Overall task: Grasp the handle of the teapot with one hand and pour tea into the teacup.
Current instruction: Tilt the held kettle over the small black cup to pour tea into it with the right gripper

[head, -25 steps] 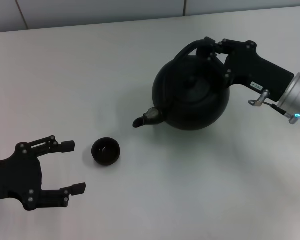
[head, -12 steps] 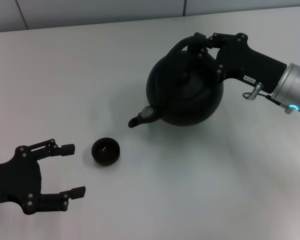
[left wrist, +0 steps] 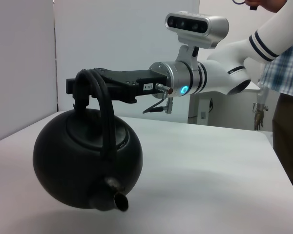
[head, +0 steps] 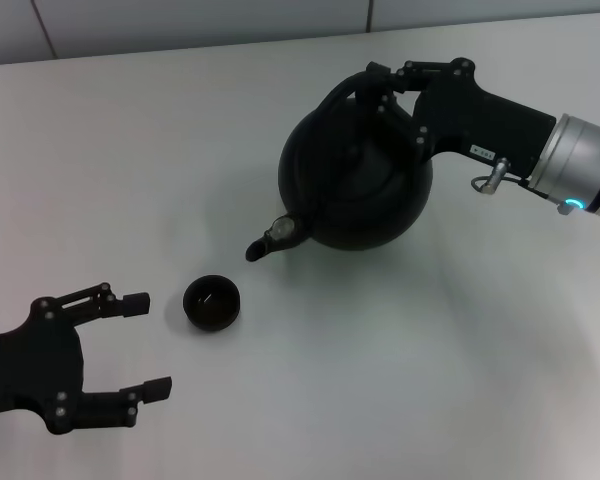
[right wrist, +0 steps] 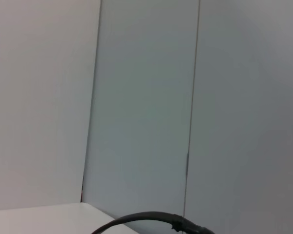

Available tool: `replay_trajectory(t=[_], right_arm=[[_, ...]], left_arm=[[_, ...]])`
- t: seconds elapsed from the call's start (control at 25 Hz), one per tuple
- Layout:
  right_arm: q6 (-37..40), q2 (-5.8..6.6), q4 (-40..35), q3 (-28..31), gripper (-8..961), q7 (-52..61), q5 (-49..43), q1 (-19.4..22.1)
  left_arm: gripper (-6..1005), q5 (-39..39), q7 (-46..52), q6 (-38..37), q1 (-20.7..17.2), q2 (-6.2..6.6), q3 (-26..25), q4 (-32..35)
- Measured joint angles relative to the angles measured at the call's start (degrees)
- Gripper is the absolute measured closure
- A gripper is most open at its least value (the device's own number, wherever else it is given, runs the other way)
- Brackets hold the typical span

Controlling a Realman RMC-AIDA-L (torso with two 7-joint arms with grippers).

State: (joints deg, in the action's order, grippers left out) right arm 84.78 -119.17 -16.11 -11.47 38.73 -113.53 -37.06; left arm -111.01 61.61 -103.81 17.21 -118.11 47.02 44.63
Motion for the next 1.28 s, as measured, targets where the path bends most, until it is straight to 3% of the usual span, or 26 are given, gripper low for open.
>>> replay_trajectory(t=[1.28], right_arm=[[-4.9,-0.38,0.2,-3.6,804,-2.4,0.2,-5.2]], left_arm=[[128,0.0,0.1,0.5,0.1,-0.08,-0.4,-1.4]])
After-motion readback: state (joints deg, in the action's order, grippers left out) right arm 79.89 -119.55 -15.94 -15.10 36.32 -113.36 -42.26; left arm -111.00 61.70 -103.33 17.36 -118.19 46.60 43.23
